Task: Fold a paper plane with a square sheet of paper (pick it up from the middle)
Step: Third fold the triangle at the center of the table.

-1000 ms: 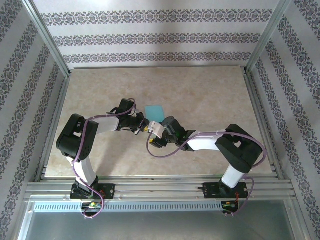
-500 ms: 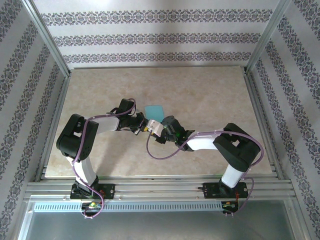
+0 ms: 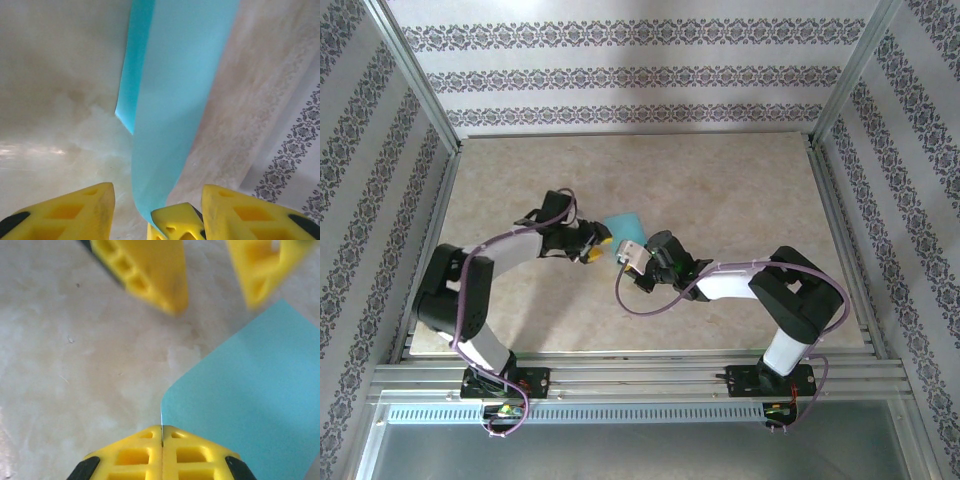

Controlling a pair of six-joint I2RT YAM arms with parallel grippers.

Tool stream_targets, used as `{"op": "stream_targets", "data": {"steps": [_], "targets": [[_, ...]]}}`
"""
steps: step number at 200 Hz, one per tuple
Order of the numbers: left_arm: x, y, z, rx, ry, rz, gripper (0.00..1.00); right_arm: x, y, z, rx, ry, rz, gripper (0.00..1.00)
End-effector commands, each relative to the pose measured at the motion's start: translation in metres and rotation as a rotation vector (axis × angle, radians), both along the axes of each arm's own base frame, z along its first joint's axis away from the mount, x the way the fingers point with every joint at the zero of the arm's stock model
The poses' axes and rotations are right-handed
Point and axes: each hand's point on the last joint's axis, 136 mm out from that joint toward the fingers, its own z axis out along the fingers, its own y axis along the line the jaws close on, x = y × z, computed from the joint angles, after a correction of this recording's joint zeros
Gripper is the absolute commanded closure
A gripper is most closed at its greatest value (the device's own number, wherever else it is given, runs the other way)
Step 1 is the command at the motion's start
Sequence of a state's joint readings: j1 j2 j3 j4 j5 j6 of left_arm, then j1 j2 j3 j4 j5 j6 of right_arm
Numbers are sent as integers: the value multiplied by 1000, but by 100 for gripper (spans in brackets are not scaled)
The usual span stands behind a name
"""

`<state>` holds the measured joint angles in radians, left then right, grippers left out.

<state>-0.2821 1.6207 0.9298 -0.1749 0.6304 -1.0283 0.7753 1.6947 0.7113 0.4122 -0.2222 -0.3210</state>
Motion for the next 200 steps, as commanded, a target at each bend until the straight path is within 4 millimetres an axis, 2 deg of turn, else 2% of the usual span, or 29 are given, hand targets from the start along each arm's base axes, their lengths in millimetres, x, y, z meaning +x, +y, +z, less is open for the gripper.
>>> {"op": "stream_targets", "data": {"steps": [1,28,49,73,113,161,200], "targets": [[5,10,20,103,-99,-83,48,-13,7,15,103,119,24,98],[17,-17,23,68,-158,-170,50,-20,12,17,159,210,25,98],[24,-42,12,53,-159,-232,57,-25,16,16,186,262,31,98],[30,-56,-2,85,-145,-277,64,-28,20,14,202,306,33,98],[28,-46,-39,234,-66,-298,75,-30,25,8,219,365,33,97],[21,-45,-57,318,-24,-351,85,-27,28,2,225,403,25,97],[18,-40,-73,366,14,-370,87,-20,25,2,231,410,-6,97]]}}
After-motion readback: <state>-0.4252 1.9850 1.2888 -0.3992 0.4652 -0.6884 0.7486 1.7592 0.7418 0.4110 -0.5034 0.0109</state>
